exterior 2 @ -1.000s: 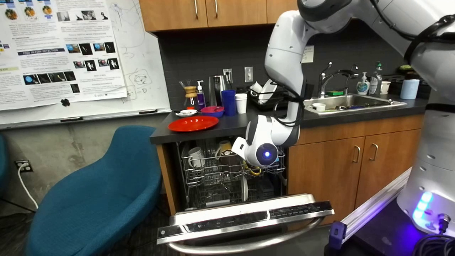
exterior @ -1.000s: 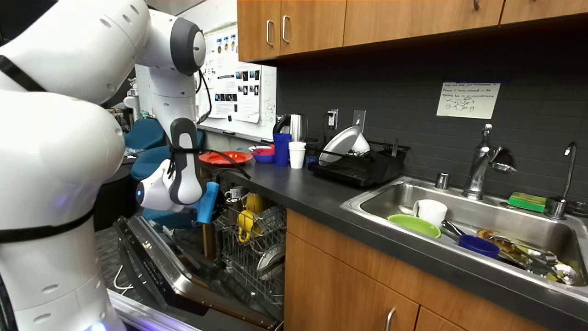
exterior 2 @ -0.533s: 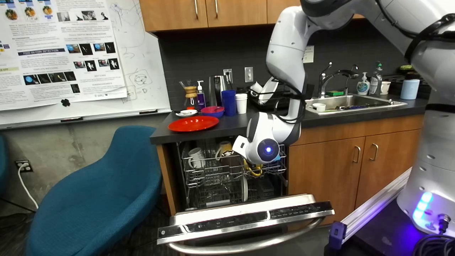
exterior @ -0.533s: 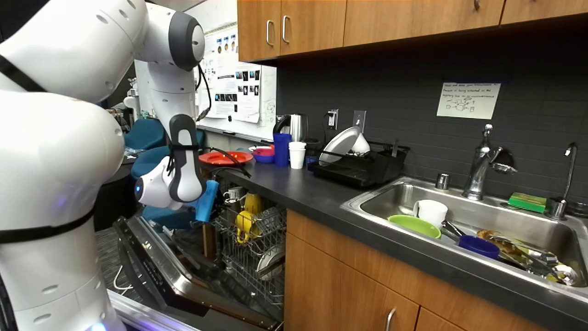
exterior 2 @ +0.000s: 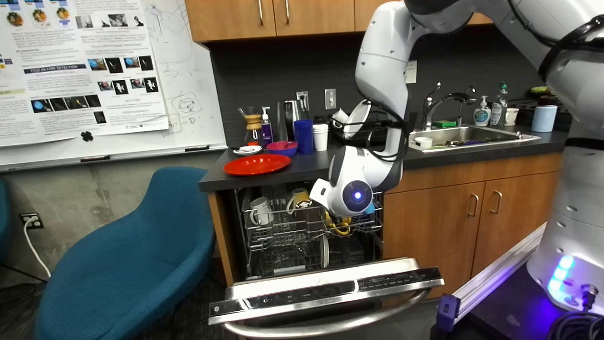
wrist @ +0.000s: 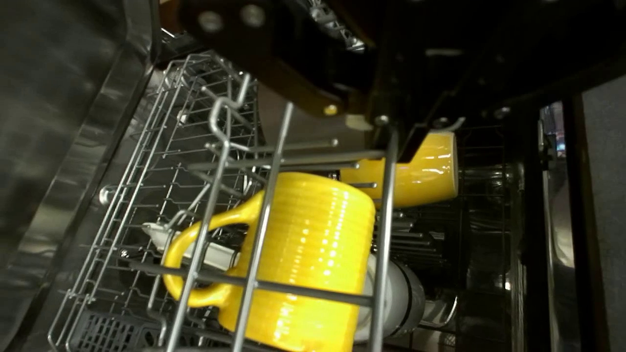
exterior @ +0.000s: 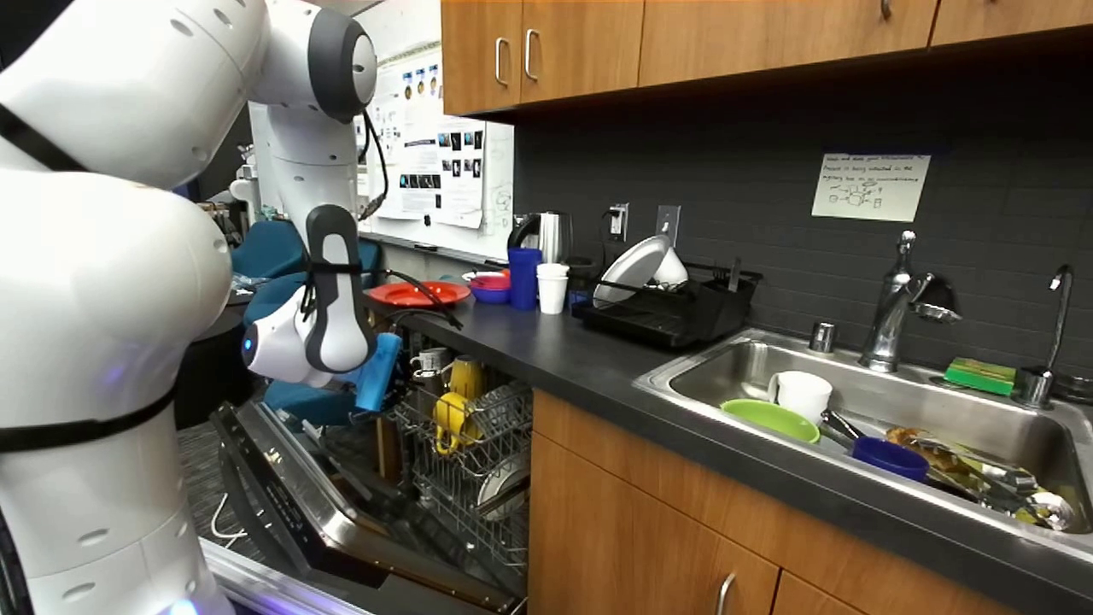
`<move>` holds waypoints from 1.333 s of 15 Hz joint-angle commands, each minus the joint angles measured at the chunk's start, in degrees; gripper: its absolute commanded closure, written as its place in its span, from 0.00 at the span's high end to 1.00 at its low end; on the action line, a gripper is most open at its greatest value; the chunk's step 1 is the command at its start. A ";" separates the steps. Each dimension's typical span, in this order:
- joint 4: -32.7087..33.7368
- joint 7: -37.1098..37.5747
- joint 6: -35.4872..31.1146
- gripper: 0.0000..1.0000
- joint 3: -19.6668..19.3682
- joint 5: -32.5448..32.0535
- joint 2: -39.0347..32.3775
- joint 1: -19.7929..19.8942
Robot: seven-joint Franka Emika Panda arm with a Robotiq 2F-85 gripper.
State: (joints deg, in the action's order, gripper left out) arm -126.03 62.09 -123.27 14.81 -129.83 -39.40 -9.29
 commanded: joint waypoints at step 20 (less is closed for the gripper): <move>-14.86 -29.97 -11.44 0.54 0.24 34.84 16.50 2.69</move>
State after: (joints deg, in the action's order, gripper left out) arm -130.33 39.25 -133.55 15.33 -102.14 -31.17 -8.52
